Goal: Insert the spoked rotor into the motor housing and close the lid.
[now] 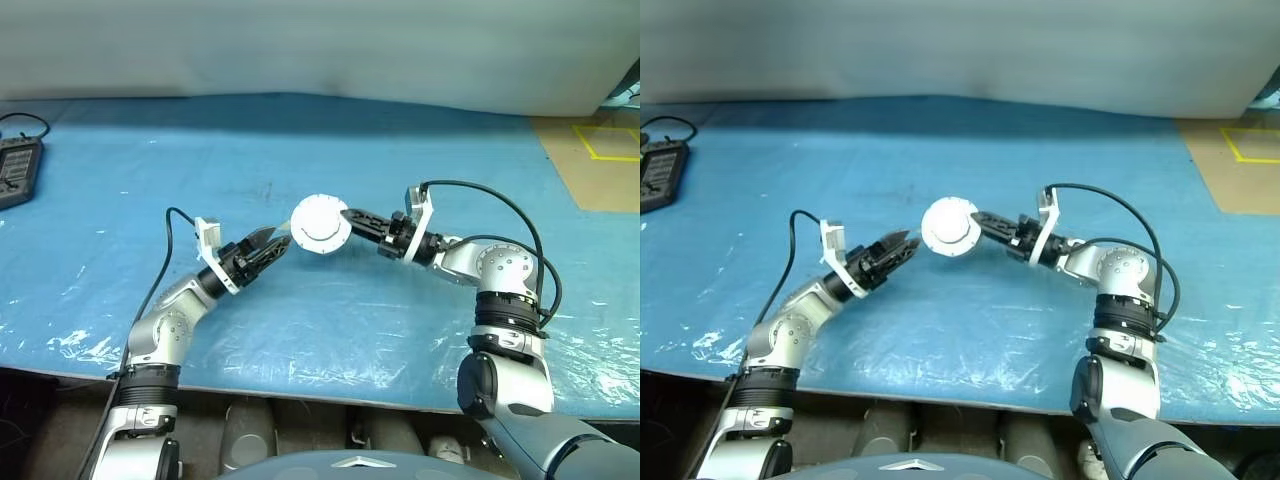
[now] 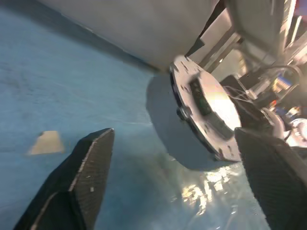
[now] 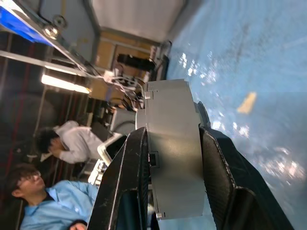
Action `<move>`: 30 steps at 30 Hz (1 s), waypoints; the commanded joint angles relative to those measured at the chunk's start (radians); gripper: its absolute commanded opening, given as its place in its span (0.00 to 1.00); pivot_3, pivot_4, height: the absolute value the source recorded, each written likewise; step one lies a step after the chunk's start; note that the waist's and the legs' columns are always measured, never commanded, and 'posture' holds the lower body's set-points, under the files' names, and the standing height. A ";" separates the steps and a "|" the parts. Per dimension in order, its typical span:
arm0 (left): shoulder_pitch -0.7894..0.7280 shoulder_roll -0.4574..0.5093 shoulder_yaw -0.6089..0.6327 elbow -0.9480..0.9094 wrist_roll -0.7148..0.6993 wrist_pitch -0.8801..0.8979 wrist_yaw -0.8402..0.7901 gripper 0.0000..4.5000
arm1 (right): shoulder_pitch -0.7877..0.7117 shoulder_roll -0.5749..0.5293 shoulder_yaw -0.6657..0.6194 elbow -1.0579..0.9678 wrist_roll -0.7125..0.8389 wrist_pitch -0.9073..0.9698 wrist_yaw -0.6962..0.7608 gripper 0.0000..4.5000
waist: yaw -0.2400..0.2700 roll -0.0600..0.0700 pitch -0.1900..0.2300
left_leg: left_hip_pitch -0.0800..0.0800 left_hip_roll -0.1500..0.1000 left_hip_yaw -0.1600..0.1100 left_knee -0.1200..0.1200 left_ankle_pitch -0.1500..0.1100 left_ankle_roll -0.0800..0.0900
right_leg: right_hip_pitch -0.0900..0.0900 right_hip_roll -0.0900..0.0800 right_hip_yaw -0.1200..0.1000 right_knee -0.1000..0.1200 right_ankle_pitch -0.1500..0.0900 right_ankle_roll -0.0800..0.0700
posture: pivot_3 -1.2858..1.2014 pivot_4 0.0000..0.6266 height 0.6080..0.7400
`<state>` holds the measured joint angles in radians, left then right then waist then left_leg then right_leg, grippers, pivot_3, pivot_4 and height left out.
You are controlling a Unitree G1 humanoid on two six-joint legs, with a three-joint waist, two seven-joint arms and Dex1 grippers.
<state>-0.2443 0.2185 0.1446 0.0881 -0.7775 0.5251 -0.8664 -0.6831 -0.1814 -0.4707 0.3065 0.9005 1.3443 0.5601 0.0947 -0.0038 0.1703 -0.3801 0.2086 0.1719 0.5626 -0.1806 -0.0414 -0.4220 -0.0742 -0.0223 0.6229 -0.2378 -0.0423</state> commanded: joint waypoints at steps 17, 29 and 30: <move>-0.023 -0.083 0.048 -0.058 -0.240 0.254 0.074 1.00 | 0.059 0.056 0.040 -0.205 0.167 0.099 -0.034 0.28 | 0.001 0.000 0.000 | -0.001 0.000 0.000 0.000 0.000 0.000 | 0.000 0.000 0.000 -0.001 0.002 0.004 | 0.52 0.24 1.00; -0.049 -0.101 0.035 -0.021 -0.220 0.244 0.047 0.73 | 0.089 0.062 0.069 -0.249 0.177 0.100 -0.051 0.28 | 0.001 0.000 0.000 | 0.000 -0.001 -0.001 0.000 0.000 -0.001 | 0.000 0.000 0.000 -0.001 0.003 0.006 | 0.52 0.24 1.00; -0.048 -0.101 0.039 -0.020 -0.221 0.244 0.046 0.66 | 0.084 0.061 0.067 -0.240 0.174 0.095 -0.056 0.28 | 0.001 0.000 0.000 | -0.001 -0.001 -0.001 0.000 0.000 -0.001 | 0.000 0.000 0.000 -0.001 0.003 0.006 | 0.52 0.24 1.00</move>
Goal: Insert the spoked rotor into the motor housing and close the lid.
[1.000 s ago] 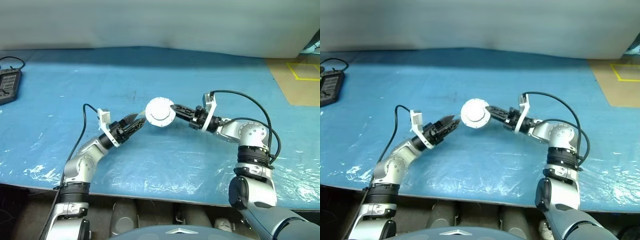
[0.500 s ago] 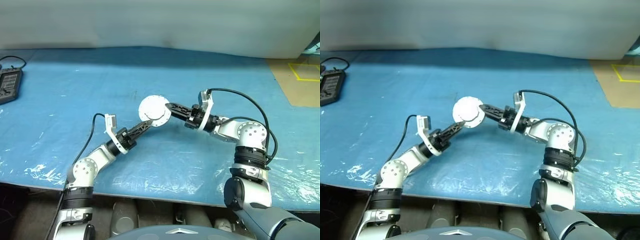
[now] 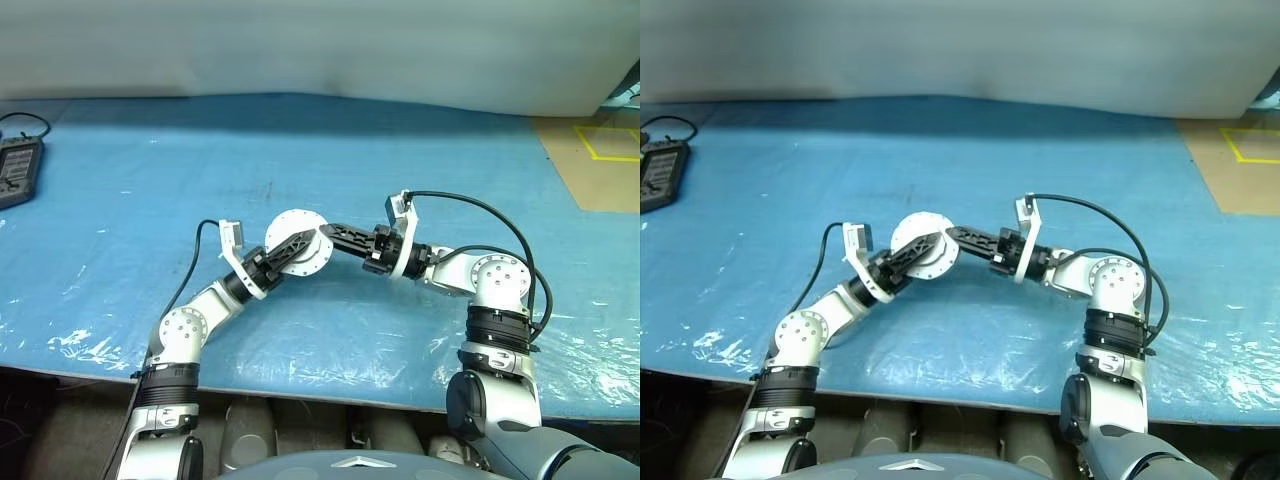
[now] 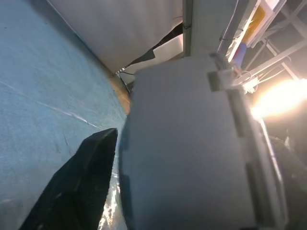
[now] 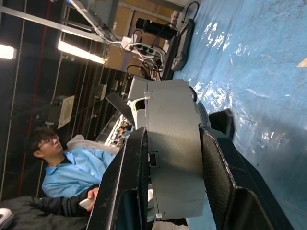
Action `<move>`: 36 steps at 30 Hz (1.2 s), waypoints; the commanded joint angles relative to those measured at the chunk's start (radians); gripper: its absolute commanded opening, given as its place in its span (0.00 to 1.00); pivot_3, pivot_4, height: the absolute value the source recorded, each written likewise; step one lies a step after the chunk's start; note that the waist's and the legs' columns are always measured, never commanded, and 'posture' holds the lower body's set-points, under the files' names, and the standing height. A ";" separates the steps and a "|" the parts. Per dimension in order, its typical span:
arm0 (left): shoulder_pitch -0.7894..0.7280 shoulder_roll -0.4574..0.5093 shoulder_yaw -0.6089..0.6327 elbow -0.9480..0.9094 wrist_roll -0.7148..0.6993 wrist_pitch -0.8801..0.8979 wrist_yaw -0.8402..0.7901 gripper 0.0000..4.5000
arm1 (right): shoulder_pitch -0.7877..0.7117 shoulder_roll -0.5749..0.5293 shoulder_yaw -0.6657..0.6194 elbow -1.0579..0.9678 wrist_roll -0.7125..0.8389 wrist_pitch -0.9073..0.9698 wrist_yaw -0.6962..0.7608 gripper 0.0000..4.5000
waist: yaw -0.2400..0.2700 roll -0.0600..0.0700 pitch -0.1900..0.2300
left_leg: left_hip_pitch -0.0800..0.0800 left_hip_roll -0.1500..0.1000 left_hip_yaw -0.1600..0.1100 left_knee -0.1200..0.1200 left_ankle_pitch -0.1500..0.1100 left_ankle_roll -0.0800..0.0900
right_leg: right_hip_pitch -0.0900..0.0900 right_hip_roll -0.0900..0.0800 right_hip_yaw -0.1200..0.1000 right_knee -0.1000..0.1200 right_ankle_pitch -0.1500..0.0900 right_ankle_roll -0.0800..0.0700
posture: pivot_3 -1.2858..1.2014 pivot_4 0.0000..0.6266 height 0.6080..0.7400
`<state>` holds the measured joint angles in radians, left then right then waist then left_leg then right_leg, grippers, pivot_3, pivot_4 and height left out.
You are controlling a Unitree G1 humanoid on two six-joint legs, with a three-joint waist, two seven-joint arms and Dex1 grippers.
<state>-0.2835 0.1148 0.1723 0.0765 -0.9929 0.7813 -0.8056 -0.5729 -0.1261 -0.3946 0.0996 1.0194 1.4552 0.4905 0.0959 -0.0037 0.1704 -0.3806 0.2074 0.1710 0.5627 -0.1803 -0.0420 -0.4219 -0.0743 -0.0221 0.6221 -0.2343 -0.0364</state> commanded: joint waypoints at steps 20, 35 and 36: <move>-0.044 -0.050 0.093 0.063 0.029 -0.137 0.087 0.60 | -0.085 0.003 0.019 0.145 -0.181 -0.502 -0.053 0.91 | -0.002 0.000 0.000 | 0.000 0.000 0.000 0.001 0.000 0.000 | 0.000 0.000 0.000 0.000 0.000 0.001 | 0.52 0.24 1.00; -0.539 0.094 0.372 0.758 0.202 -0.610 0.317 0.60 | -0.021 -0.102 0.192 0.092 -0.286 -0.601 0.127 0.91 | 0.003 -0.003 0.001 | -0.006 -0.003 -0.007 0.005 0.002 0.003 | 0.001 0.000 -0.001 0.000 0.004 0.007 | 0.52 0.24 1.00; -0.554 0.098 0.374 0.789 0.215 -0.624 0.319 0.60 | -0.019 -0.101 0.195 0.091 -0.287 -0.604 0.126 0.91 | 0.005 -0.003 0.001 | -0.007 -0.003 -0.008 0.006 0.002 0.003 | 0.001 0.000 -0.001 0.000 0.004 0.007 | 0.52 0.24 1.00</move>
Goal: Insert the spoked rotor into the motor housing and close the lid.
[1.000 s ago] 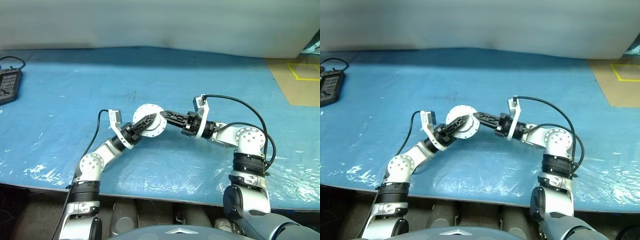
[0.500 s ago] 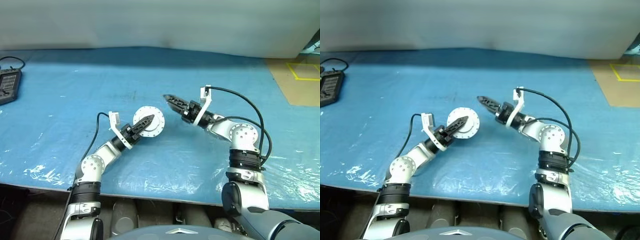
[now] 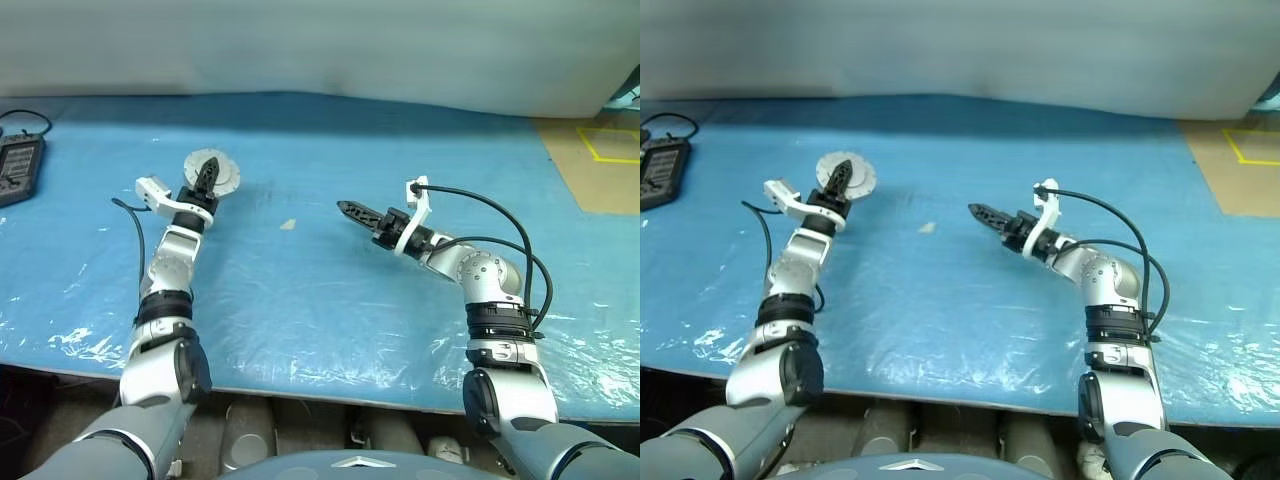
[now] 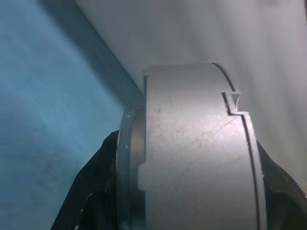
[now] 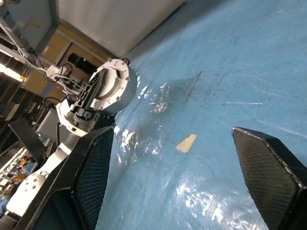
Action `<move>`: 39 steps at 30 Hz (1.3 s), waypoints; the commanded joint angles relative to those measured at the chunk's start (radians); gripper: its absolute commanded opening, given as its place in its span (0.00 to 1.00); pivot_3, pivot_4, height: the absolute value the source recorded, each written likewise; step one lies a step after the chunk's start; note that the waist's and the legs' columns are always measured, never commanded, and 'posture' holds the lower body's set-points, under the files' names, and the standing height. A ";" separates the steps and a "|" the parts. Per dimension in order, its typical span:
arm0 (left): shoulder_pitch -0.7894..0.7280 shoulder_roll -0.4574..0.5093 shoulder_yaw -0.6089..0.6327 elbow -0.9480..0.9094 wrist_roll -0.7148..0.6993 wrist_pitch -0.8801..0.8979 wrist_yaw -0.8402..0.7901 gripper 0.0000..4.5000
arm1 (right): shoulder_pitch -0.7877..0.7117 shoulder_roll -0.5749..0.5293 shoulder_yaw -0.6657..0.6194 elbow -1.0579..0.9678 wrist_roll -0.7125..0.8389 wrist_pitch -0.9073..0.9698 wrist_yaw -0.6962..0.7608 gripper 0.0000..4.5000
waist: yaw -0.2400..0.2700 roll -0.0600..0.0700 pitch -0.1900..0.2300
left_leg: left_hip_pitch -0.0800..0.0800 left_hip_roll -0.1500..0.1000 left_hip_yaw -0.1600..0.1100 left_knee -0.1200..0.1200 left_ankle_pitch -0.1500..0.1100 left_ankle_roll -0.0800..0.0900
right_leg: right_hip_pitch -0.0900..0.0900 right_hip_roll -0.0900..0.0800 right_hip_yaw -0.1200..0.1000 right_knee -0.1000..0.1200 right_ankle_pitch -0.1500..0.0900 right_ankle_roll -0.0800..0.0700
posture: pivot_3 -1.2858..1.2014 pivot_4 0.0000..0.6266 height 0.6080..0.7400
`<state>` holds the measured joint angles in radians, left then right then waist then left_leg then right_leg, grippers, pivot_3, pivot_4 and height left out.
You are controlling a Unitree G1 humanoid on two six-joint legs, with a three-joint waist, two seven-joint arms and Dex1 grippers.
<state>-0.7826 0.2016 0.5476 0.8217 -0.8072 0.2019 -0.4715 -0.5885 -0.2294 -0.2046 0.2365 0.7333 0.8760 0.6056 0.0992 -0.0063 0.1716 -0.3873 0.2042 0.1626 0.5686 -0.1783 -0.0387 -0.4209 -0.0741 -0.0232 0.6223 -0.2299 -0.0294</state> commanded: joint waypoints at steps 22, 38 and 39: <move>-0.063 0.086 -0.005 0.246 0.269 -0.385 0.152 0.99 | 0.002 0.009 0.016 -0.045 -0.007 -0.042 0.007 0.92 | 0.000 -0.002 0.001 | -0.004 0.000 -0.008 0.006 -0.001 -0.001 | 0.001 0.000 -0.005 0.002 0.000 0.000 | 0.52 0.24 1.00; 0.276 0.085 -0.354 -0.436 0.253 -0.221 -0.455 0.99 | 0.041 -0.119 0.127 0.078 -0.335 -0.645 0.222 0.92 | 0.000 -0.002 0.001 | -0.004 0.001 -0.007 0.007 -0.002 -0.003 | 0.002 -0.002 -0.005 0.003 -0.002 -0.005 | 0.52 0.24 1.00; 0.299 0.095 -0.390 -0.479 0.256 -0.182 -0.490 0.99 | 0.040 -0.133 0.128 0.082 -0.339 -0.668 0.247 0.92 | -0.002 -0.002 0.001 | -0.004 0.001 -0.007 0.007 -0.002 -0.002 | 0.002 -0.001 -0.005 0.003 -0.002 -0.005 | 0.52 0.24 1.00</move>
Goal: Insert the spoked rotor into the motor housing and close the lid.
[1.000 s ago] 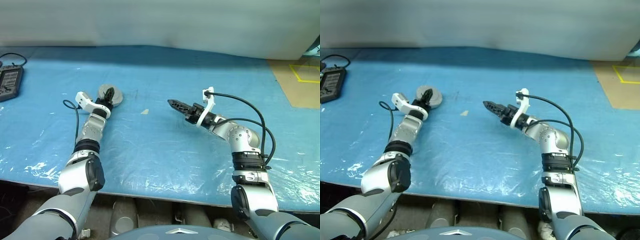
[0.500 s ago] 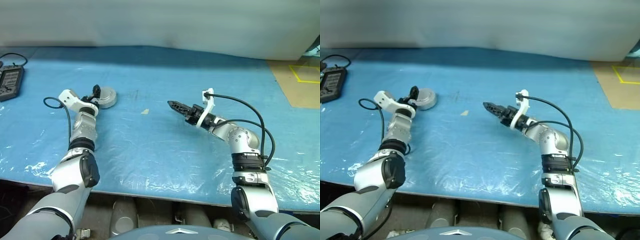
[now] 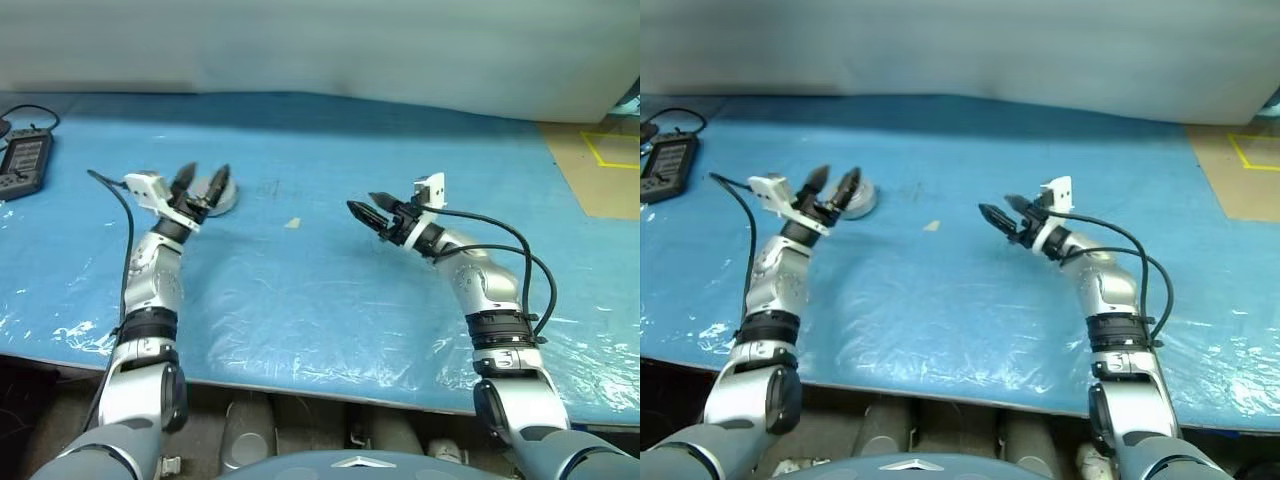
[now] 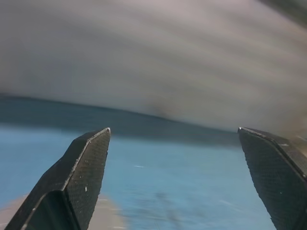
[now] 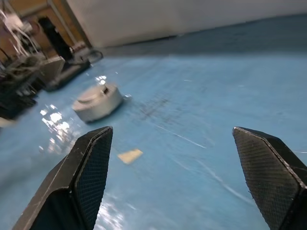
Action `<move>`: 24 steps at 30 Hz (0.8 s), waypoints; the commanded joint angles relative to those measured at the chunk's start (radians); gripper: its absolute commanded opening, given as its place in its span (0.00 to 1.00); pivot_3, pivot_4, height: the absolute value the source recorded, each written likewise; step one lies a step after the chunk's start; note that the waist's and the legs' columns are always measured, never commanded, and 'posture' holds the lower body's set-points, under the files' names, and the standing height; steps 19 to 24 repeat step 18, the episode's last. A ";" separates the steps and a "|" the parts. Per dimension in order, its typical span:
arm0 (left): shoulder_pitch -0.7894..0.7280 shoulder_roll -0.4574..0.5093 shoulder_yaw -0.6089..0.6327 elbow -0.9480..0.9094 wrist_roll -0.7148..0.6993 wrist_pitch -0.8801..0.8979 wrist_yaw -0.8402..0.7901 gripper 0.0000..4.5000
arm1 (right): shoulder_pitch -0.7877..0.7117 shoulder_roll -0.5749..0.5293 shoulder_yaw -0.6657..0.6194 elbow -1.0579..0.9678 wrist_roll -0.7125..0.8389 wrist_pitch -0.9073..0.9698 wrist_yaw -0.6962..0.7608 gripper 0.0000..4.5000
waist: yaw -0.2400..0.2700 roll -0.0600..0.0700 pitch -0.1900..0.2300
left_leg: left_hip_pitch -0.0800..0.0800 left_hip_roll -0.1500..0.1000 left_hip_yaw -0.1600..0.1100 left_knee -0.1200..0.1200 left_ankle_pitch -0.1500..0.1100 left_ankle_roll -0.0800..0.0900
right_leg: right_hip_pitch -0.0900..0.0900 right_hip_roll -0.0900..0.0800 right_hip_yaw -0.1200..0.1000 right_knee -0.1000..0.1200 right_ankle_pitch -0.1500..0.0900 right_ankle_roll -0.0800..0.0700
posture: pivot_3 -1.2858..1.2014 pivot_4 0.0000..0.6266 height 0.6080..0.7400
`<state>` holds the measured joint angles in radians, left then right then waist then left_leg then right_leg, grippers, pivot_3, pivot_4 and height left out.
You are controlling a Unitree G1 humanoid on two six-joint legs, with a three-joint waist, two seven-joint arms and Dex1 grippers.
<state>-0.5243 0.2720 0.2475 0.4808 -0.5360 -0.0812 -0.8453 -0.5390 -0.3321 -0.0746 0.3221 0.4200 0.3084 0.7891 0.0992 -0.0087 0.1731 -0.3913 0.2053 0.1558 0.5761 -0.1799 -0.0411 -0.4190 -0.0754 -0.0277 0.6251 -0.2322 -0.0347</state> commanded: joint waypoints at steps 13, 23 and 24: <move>0.099 0.079 -0.335 -0.257 0.093 0.158 -0.347 0.99 | 0.106 -0.164 0.041 -0.052 -0.057 -0.266 0.347 0.92 | -0.006 0.000 0.000 | 0.006 0.002 0.006 0.000 0.001 0.004 | 0.000 0.001 0.002 0.001 0.000 -0.004 | 0.52 0.24 1.00; 0.097 0.051 -0.342 -0.198 0.155 0.057 -0.335 0.99 | 0.157 -0.209 0.069 -0.053 -0.080 -0.249 0.397 0.92 | -0.006 0.001 0.000 | 0.006 0.002 0.006 0.000 0.000 0.007 | 0.000 0.001 0.002 0.001 0.000 -0.004 | 0.52 0.24 1.00; 0.097 0.051 -0.342 -0.198 0.155 0.057 -0.335 0.99 | 0.157 -0.209 0.069 -0.053 -0.080 -0.249 0.397 0.92 | -0.006 0.001 0.000 | 0.006 0.002 0.006 0.000 0.000 0.007 | 0.000 0.001 0.002 0.001 0.000 -0.004 | 0.52 0.24 1.00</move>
